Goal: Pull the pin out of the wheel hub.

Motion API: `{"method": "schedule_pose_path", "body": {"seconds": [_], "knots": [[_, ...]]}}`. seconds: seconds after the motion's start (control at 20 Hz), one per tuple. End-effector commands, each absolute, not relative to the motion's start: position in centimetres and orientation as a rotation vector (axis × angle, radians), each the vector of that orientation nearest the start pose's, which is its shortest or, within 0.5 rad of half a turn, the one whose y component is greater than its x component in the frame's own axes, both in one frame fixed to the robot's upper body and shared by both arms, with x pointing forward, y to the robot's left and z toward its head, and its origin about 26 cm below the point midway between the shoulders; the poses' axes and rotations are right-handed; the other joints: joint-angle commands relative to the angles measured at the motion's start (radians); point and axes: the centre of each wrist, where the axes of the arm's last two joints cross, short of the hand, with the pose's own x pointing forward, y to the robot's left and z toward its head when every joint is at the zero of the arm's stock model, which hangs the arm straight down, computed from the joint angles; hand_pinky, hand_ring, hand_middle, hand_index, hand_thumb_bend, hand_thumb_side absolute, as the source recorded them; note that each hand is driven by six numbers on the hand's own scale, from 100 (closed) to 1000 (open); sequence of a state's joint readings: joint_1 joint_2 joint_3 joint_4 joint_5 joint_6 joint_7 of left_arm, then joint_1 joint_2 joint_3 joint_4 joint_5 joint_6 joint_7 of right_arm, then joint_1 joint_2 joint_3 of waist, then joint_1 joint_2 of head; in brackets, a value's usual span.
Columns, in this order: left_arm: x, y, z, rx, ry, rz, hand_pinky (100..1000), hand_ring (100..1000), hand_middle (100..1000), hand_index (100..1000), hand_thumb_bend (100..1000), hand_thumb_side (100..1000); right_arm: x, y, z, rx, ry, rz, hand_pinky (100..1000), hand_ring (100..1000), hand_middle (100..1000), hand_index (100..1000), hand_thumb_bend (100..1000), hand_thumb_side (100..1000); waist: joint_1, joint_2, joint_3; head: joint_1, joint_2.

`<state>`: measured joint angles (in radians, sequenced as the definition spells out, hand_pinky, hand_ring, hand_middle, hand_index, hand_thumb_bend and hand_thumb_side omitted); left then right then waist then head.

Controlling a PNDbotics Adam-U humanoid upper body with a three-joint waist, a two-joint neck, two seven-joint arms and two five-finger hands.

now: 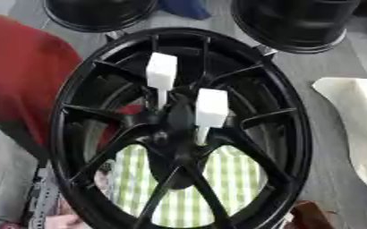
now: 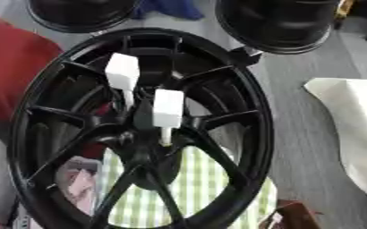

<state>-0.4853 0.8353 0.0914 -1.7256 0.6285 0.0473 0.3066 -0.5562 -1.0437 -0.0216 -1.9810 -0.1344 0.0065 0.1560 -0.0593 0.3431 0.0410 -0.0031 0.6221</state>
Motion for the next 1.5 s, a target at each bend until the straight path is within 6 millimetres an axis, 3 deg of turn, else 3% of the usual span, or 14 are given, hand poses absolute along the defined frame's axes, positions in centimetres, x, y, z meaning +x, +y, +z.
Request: {"method": "schedule_pose_path", "body": {"seconds": [0.05, 0.3, 0.85, 1.5], "knots": [[32.7, 37.3, 30.3, 0.247, -2.211, 0.007, 788, 695, 566, 769, 310, 428, 27.1, -31.5, 38.3, -0.731, -2.187, 1.422, 759, 743, 727, 809, 133, 444, 0.002, -0.029, 0.001, -0.004, -0.003], [32.8, 37.3, 30.3, 0.249, -2.208, 0.000, 788, 695, 566, 769, 310, 429, 26.7, -30.5, 39.7, -0.691, -2.076, 1.726, 774, 759, 740, 811, 118, 410, -0.003, -0.031, 0.003, -0.006, -0.002], [32.8, 37.3, 30.2, 0.254, -2.199, -0.014, 788, 694, 566, 769, 307, 431, 26.7, -27.7, 40.9, -0.497, -1.852, 2.136, 789, 777, 750, 810, 129, 345, -0.011, -0.029, 0.011, -0.015, -0.003], [32.9, 37.1, 30.1, 0.249, -2.189, -0.030, 789, 694, 566, 769, 303, 434, 27.7, -23.7, 39.2, -0.364, -1.655, 2.346, 791, 775, 753, 811, 124, 335, -0.016, -0.032, 0.018, -0.021, -0.006]]}}
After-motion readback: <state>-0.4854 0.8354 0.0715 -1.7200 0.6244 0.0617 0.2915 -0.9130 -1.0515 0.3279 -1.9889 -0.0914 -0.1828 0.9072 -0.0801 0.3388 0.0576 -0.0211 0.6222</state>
